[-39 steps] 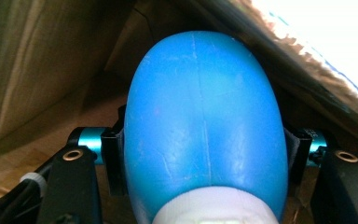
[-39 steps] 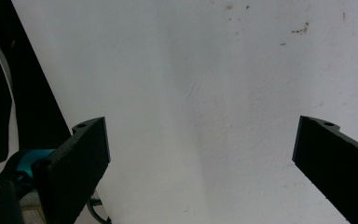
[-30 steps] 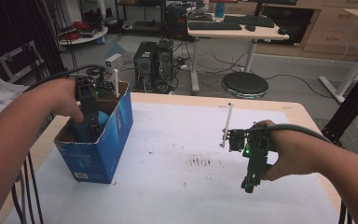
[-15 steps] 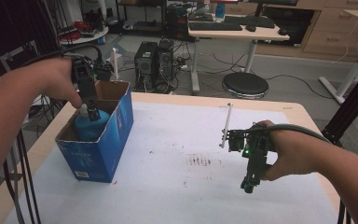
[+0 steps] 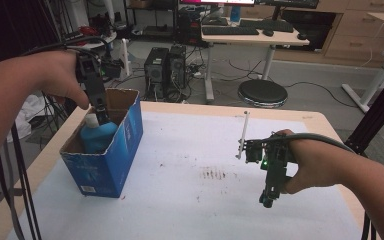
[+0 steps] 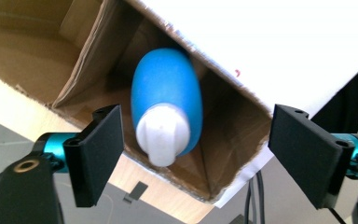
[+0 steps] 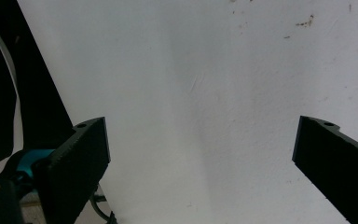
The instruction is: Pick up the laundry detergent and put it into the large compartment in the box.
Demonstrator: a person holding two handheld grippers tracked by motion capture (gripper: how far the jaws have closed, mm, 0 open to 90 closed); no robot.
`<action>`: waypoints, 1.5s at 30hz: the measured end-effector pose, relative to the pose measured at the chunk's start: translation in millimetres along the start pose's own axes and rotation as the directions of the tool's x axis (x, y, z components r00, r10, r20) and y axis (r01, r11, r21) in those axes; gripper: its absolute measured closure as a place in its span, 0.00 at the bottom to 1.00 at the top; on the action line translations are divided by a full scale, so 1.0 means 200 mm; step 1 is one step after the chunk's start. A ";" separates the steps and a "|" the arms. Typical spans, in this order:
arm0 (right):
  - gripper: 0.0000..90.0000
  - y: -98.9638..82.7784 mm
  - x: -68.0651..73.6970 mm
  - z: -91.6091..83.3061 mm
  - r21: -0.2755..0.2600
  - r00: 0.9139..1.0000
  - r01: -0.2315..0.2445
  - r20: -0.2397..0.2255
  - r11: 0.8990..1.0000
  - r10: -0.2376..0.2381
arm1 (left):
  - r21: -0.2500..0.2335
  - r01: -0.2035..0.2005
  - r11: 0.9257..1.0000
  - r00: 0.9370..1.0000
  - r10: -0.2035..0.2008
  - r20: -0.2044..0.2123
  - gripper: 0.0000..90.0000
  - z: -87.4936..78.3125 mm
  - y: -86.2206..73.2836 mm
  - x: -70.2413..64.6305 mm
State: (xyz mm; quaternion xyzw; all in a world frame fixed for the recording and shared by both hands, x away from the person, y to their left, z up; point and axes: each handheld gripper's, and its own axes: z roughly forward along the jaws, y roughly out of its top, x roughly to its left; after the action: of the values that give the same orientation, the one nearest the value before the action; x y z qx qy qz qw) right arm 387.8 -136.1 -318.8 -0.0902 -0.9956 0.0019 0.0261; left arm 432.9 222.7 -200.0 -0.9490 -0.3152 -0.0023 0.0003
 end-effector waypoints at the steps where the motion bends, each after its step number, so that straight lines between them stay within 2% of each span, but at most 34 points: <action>1: 0.03 0.00 0.00 0.00 -0.002 1.000 -0.010 -0.003 1.000 0.010 | 0.005 -0.003 1.000 1.000 0.003 0.001 0.18 -0.01 0.01 -0.01; 3: 0.03 0.00 0.00 -0.01 -0.005 1.000 0.003 -0.002 1.000 -0.003 | 0.007 -0.018 1.000 1.000 0.018 -0.003 0.17 -0.02 0.02 -0.03; 6: 0.03 0.00 0.01 -0.01 -0.007 1.000 -0.003 -0.003 1.000 0.003 | -0.001 -0.025 1.000 1.000 0.025 -0.007 0.16 -0.05 0.04 -0.07; 10: 0.03 0.00 0.01 -0.01 -0.006 1.000 0.002 -0.003 1.000 -0.002 | 0.023 -0.033 0.999 0.999 0.033 0.000 0.10 -0.06 0.07 -0.11; 14: 0.03 0.00 0.02 -0.01 -0.011 1.000 0.011 0.000 1.000 -0.011 | 0.014 -0.061 0.998 0.998 0.061 0.009 0.08 -0.07 0.10 -0.14; 16: 0.03 0.00 0.02 -0.02 -0.008 1.000 0.005 0.001 1.000 -0.005 | 0.014 -0.061 0.998 0.998 0.061 0.009 0.08 -0.07 0.10 -0.14; 18: 0.03 0.00 0.02 -0.02 -0.009 1.000 0.000 -0.002 1.000 0.000 | 0.004 -0.081 0.997 0.997 0.081 -0.002 0.06 -0.07 0.13 -0.17; 23: 0.03 0.01 0.02 -0.03 -0.010 1.000 0.000 0.002 1.000 0.000 | 0.004 -0.084 0.996 0.996 0.084 -0.005 0.02 -0.07 0.15 -0.19; 25: 0.03 0.01 0.03 -0.04 -0.009 1.000 0.003 0.007 1.000 -0.003 | 0.017 -0.096 0.995 0.995 0.096 0.019 0.02 -0.06 0.17 -0.22; 27: 0.03 0.01 0.03 -0.04 -0.006 1.000 0.008 0.009 1.000 -0.008 | 0.017 -0.096 0.995 0.995 0.096 0.019 0.02 -0.06 0.17 -0.22; 28: 0.03 0.01 0.03 -0.04 -0.006 1.000 0.008 0.009 1.000 -0.008 | 0.024 -0.121 0.992 0.992 0.120 0.035 0.02 -0.05 0.18 -0.24; 30: 0.03 0.01 0.04 -0.06 -0.008 1.000 -0.005 0.016 1.000 0.005 | 0.028 -0.147 0.989 0.989 0.146 0.036 0.02 -0.05 0.20 -0.27; 31: 0.03 0.01 0.04 -0.06 -0.008 1.000 -0.005 0.016 1.000 0.005 | 0.028 -0.147 0.989 0.989 0.146 0.036 0.02 -0.05 0.20 -0.27; 32: 0.03 0.01 0.03 -0.07 -0.007 1.000 -0.007 0.016 1.000 0.007 | 0.021 -0.175 0.984 0.984 0.174 0.037 0.02 -0.03 0.22 -0.30; 35: 0.03 0.02 0.03 -0.10 -0.008 1.000 -0.009 0.028 1.000 0.009 | 0.018 -0.226 0.974 0.973 0.225 0.057 0.02 -0.01 0.24 -0.33; 40: 0.03 0.03 0.04 -0.11 0.000 0.999 -0.004 0.034 1.000 0.004 | 0.028 -0.286 0.958 0.956 0.284 0.070 0.02 0.06 0.31 -0.36; 41: 0.03 0.03 0.04 -0.11 0.000 0.999 -0.004 0.034 1.000 0.004 | 0.028 -0.286 0.958 0.956 0.284 0.070 0.02 0.06 0.31 -0.36; 42: 0.03 0.03 0.04 -0.12 0.001 0.999 -0.006 0.036 1.000 0.006 | 0.034 -0.306 0.951 0.950 0.303 0.068 0.02 0.07 0.33 -0.36; 43: 0.03 0.03 0.04 -0.13 -0.001 0.999 -0.007 0.035 1.000 0.007 | 0.032 -0.361 0.932 0.932 0.359 0.048 0.02 0.09 0.36 -0.37; 44: 0.03 0.03 0.04 -0.13 0.001 0.999 -0.003 0.036 1.000 0.003 | 0.038 -0.377 0.925 0.926 0.376 0.034 0.02 0.09 0.37 -0.37; 45: 0.03 0.03 0.04 -0.14 -0.005 0.999 -0.003 0.037 1.000 0.003 | 0.038 -0.377 0.925 0.926 0.376 0.034 0.02 0.09 0.37 -0.37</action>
State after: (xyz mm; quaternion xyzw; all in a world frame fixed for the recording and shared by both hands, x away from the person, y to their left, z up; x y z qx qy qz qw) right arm 382.3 -129.2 -291.2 -0.0918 -0.9958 0.0012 0.0073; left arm 416.8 119.1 -219.0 -0.9916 -0.1273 0.0173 0.0172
